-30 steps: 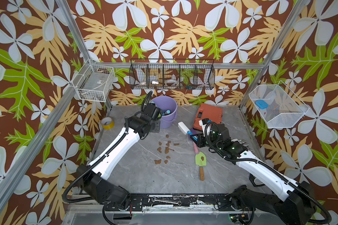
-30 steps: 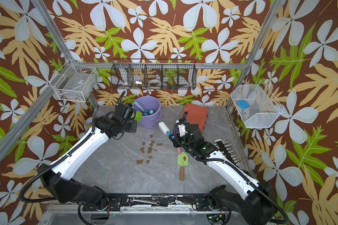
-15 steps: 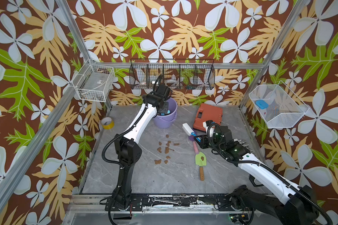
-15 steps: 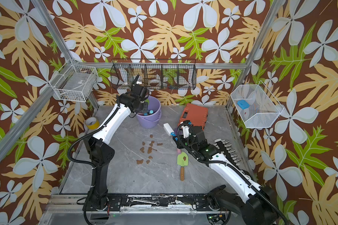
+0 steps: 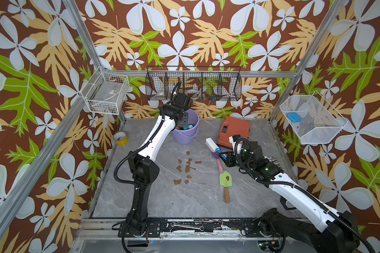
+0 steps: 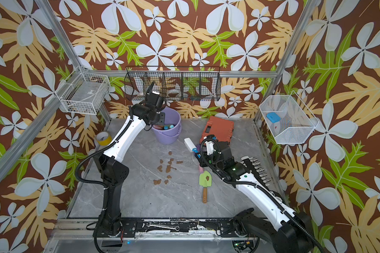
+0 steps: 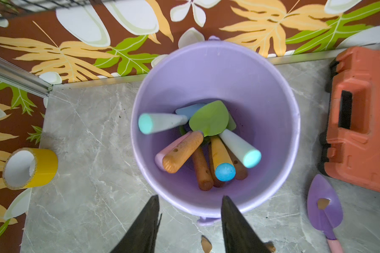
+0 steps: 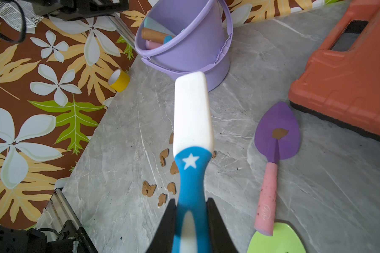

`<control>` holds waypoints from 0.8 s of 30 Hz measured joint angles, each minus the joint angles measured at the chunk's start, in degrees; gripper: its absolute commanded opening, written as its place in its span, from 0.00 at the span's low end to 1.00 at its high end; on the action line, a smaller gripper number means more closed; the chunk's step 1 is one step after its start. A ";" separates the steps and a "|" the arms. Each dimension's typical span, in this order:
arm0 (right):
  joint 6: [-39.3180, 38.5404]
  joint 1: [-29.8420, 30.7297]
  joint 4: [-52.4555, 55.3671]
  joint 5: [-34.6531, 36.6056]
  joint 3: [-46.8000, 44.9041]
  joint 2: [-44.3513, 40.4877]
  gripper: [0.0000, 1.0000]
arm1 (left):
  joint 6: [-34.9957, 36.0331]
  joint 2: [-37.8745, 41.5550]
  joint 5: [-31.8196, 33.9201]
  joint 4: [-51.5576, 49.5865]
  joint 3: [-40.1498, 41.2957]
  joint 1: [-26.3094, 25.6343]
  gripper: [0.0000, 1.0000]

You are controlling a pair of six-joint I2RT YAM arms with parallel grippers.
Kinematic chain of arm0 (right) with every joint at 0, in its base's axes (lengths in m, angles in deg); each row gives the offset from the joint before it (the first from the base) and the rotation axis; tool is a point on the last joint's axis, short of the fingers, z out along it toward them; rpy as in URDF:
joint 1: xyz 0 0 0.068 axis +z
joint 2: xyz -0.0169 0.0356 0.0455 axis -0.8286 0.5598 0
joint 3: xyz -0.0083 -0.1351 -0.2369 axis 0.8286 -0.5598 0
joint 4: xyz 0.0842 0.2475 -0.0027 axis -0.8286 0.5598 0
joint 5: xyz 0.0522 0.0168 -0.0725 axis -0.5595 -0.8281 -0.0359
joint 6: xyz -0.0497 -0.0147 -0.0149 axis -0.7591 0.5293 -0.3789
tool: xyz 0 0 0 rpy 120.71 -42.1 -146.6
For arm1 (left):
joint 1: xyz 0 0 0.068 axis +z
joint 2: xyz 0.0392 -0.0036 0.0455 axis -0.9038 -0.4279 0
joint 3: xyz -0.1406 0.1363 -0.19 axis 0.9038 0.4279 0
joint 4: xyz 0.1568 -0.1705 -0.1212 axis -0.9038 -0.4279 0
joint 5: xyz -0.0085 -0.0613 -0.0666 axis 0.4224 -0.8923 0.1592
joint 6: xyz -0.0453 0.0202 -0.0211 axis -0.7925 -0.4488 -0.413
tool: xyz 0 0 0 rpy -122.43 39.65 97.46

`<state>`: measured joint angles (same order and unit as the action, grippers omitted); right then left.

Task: Brush the soil off the hand trowel and place it into the bucket
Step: Place the hand trowel in the bucket, then pick up the hand trowel from the center of the board.

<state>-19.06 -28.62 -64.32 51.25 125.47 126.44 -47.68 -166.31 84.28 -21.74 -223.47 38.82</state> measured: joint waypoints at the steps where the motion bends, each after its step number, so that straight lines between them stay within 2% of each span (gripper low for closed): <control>1: 0.02 0.00 0.28 0.07 0.00 -0.46 0.00 | -0.22 2.14 0.13 0.92 2.60 -0.39 0.44; 3: 0.02 0.00 1.03 0.72 -0.02 -1.40 0.00 | -1.09 7.41 0.26 3.48 9.70 -2.08 0.42; 7: 0.22 -0.09 3.26 4.79 -0.68 -3.61 0.00 | -4.63 21.05 0.66 11.63 30.27 -9.51 0.43; 11: 0.98 -2.23 5.86 7.02 -3.28 -6.21 0.00 | -12.76 31.45 1.18 20.74 48.65 -19.76 0.43; 15: 3.23 -7.74 7.26 7.61 -7.85 -9.97 0.00 | -22.86 35.47 1.31 29.73 61.72 -30.29 0.46; 19: 4.74 -12.00 7.54 7.02 -10.84 -13.09 0.00 | -29.86 31.32 0.37 35.93 65.13 -38.56 0.52; 24: 4.94 -12.66 8.28 6.08 -12.11 -16.20 0.00 | -32.87 23.65 -2.40 40.19 63.36 -42.12 0.55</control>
<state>-14.12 -41.28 -56.03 57.33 113.36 110.25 -80.55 -142.66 81.87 18.46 -160.11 -3.30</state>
